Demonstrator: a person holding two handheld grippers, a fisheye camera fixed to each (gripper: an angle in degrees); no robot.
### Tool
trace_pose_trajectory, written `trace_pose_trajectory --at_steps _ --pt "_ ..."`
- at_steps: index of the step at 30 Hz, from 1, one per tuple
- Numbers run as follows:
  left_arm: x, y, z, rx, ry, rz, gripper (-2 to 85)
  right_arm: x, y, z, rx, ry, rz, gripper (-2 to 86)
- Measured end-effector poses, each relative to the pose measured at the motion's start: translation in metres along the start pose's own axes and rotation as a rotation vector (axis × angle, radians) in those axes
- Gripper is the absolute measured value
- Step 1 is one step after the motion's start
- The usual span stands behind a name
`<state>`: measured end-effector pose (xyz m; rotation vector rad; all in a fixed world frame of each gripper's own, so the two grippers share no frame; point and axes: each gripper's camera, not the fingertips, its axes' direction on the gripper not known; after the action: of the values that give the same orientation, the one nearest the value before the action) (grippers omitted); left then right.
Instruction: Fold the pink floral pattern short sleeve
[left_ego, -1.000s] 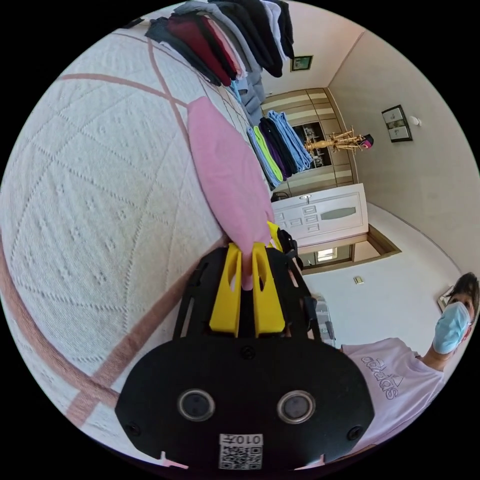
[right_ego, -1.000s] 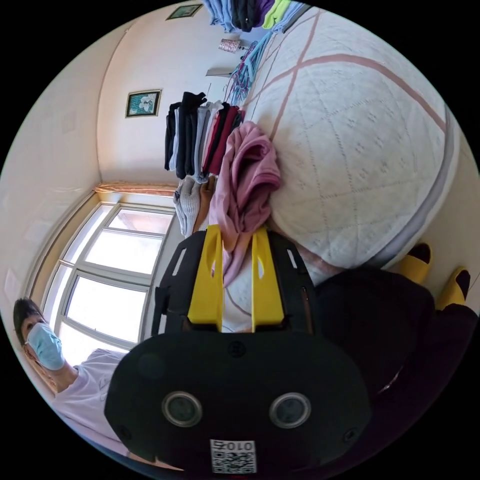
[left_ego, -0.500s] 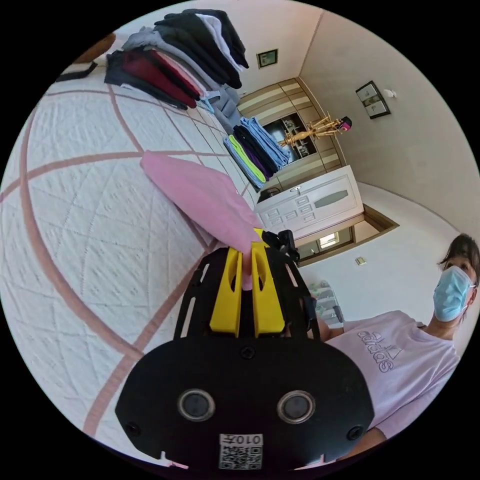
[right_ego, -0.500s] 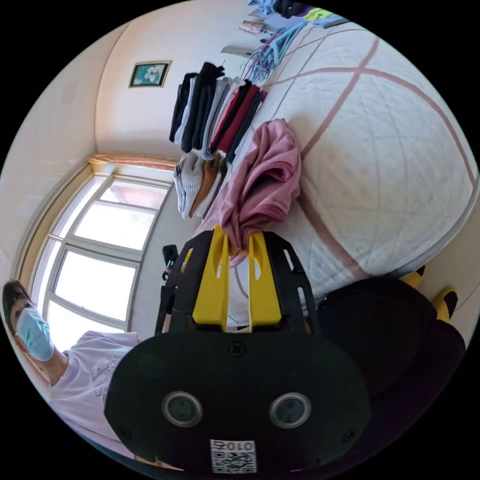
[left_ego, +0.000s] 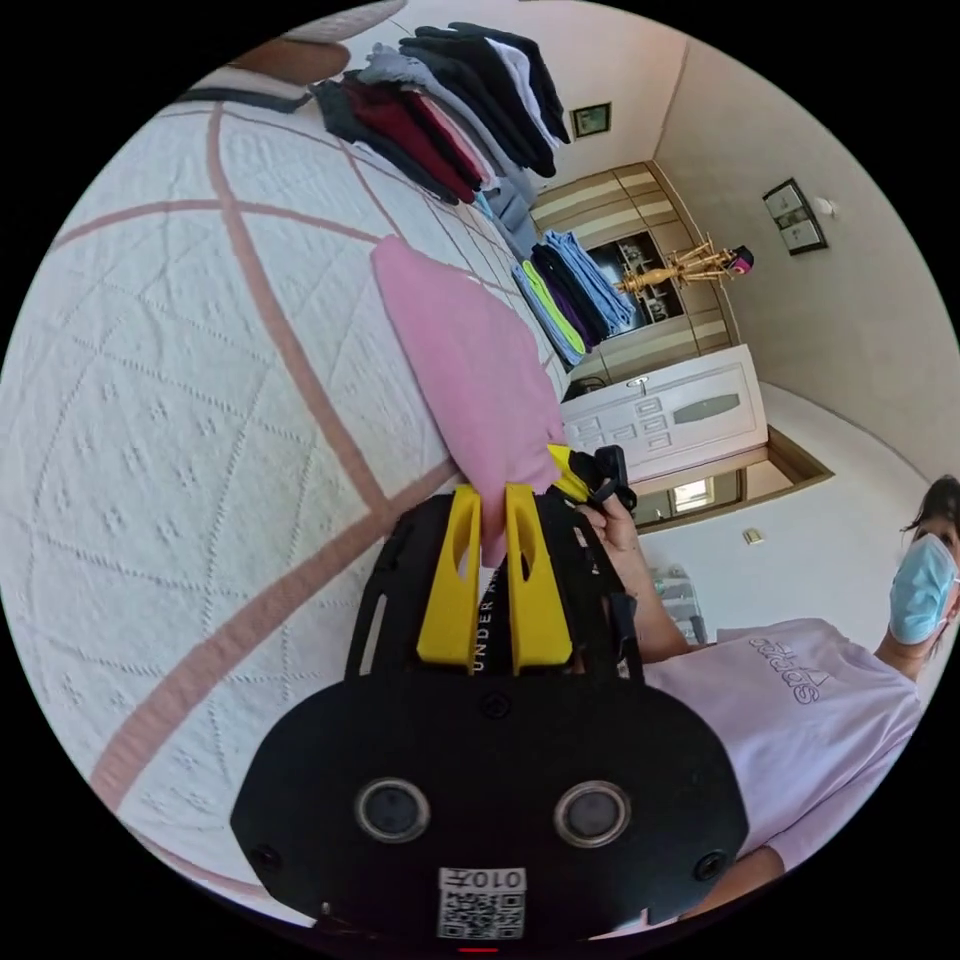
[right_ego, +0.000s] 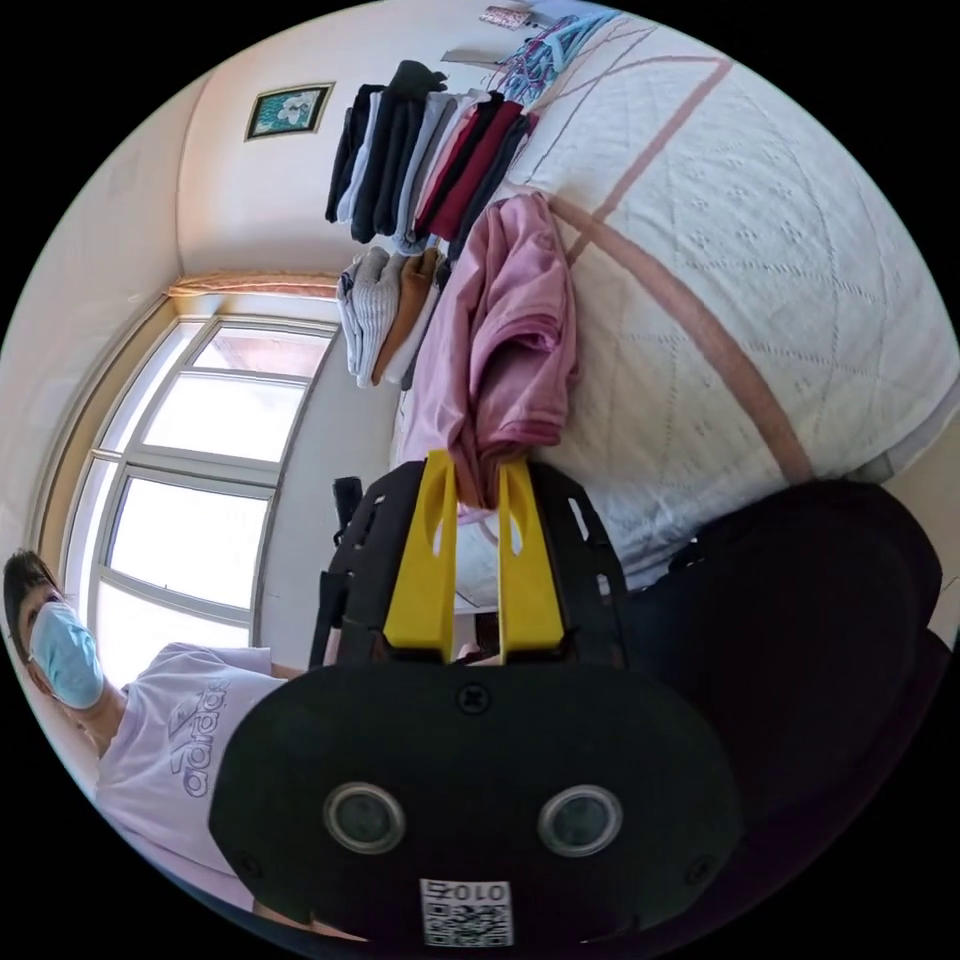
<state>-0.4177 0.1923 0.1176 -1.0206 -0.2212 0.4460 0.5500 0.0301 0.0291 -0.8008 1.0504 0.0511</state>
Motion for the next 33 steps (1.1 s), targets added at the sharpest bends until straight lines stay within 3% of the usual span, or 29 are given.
trace_pose_trajectory --at_steps 8,13,20,24,28,33 --pt "0.061 0.016 -0.049 0.049 -0.309 0.178 4.9 -0.04 0.032 -0.047 0.112 0.21 -0.09 8.7" --pt "0.131 0.016 -0.031 0.026 -0.457 0.433 6.4 -0.081 0.034 -0.073 0.231 0.462 -0.169 9.7" --pt "0.183 0.01 0.037 -0.036 -0.49 0.695 9.8 -0.083 -0.01 -0.054 0.088 0.593 -0.206 8.5" --pt "0.202 0.009 0.07 -0.14 -0.539 0.794 11.8 -0.088 -0.007 -0.064 0.115 0.598 -0.223 4.9" --pt "0.197 -0.007 0.063 -0.117 -0.443 0.758 13.5 -0.102 -0.01 -0.081 0.073 0.579 -0.272 3.5" --pt "0.2 -0.016 0.058 -0.08 -0.501 0.772 14.5 -0.136 -0.001 -0.095 0.058 0.345 -0.376 3.0"
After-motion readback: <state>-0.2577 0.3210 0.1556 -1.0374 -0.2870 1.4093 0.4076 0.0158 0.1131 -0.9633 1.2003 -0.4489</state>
